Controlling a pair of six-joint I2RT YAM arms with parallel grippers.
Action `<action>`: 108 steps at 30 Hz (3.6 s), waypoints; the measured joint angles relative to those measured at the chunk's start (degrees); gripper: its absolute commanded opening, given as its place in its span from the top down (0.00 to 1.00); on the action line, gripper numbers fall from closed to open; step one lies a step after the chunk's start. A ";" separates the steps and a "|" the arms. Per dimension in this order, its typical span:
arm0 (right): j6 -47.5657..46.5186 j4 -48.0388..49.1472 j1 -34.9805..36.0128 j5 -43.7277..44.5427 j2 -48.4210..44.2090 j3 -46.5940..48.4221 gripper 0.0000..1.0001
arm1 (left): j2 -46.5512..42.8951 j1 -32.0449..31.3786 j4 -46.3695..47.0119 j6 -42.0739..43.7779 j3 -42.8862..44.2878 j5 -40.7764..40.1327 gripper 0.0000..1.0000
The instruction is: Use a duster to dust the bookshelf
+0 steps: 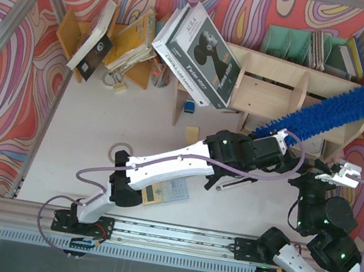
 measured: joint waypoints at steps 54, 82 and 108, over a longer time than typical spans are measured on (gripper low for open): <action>-0.15 0.15 -0.04 -0.42 -0.13 -0.37 0.01 | -35.17 -11.56 12.94 -41.53 -63.54 -2.78 1.00; -0.17 0.15 -0.04 -0.37 0.13 -0.37 0.01 | -38.95 -12.00 13.33 -40.09 -64.43 -5.79 1.00; -0.15 0.15 -0.04 -0.24 0.13 -0.37 0.01 | -31.54 -11.54 7.10 -42.99 -61.11 -0.98 1.00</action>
